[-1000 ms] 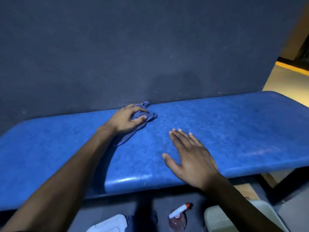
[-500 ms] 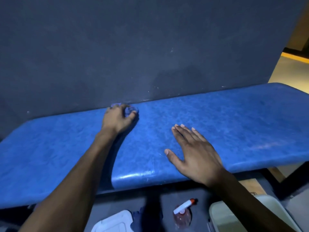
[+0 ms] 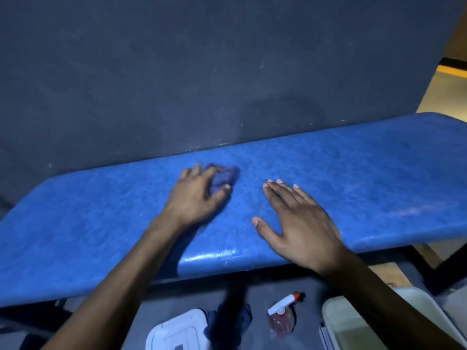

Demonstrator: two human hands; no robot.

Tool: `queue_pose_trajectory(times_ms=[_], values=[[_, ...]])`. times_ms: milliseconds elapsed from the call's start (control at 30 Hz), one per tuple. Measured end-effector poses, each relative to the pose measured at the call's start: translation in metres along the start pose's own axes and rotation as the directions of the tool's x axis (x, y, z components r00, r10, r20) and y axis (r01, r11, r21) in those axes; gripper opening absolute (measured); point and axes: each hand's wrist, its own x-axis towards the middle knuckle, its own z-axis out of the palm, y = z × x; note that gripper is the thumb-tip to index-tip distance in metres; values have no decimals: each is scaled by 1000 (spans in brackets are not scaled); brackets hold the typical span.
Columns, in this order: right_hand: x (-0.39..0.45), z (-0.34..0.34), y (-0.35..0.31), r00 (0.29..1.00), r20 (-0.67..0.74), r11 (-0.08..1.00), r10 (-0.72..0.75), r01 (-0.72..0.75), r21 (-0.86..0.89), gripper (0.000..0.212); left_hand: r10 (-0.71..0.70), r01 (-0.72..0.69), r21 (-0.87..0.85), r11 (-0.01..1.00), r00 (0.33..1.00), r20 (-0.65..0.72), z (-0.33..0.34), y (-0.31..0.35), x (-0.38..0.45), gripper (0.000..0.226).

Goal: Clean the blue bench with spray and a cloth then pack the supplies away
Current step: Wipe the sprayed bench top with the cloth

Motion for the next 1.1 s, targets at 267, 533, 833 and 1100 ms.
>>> queue_pose_trajectory(times_ms=[267,533,833,1100], values=[[0,-1,-1,1000,2,1000,-3,3,10,81,-157,155,-31,987,983,-92,-14,-55,4,60],[0,-1,0,1000,5,1000,-17,17,-2,80,134,-127,-146,981,990,44,1,-3,-34,47],[0,-2,-1,1000,-2,1000,1,-1,5,80,12,-19,-161,987,999,-44,3,-26,37,71],[-1,-3,-1,1000,-7,1000,1,-1,22,82,154,-160,-71,985,984,-88,14,-30,11,46]])
